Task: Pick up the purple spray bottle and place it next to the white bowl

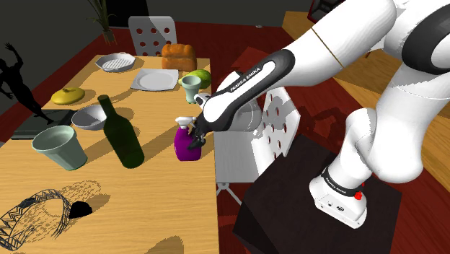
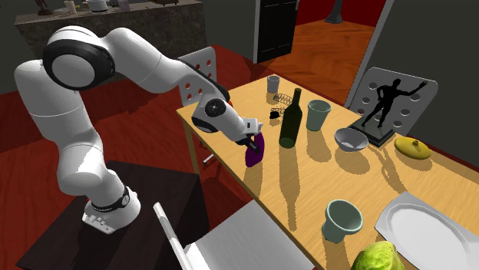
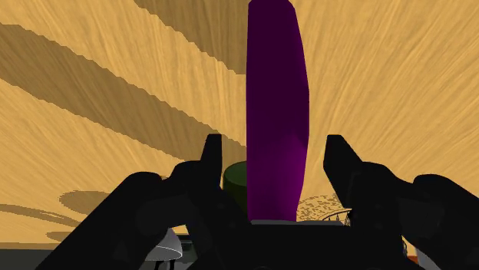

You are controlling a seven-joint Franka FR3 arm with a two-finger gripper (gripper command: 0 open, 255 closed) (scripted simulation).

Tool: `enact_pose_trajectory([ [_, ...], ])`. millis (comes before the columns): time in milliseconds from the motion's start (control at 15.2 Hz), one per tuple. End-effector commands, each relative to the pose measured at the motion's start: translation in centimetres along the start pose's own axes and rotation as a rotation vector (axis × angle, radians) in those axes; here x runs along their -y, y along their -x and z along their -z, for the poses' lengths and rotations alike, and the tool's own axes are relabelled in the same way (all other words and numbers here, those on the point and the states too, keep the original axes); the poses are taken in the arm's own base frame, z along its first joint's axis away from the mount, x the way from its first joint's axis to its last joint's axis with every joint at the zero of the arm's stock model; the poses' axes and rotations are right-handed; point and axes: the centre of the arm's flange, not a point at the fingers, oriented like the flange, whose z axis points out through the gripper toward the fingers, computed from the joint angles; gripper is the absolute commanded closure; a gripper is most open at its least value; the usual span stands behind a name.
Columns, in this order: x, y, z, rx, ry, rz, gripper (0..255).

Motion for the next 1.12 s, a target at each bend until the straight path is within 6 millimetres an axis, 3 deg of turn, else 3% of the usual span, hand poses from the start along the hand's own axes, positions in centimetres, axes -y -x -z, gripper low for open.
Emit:
enact_pose_trajectory([
  [0, 0.0, 0.0, 0.0, 0.0, 0.0, 0.0, 255],
  [528, 0.0, 0.0, 0.0, 0.0, 0.0, 0.0, 255],
  [1056, 0.0, -2.2, 3.6, 0.0, 0.0, 0.0, 255],
])
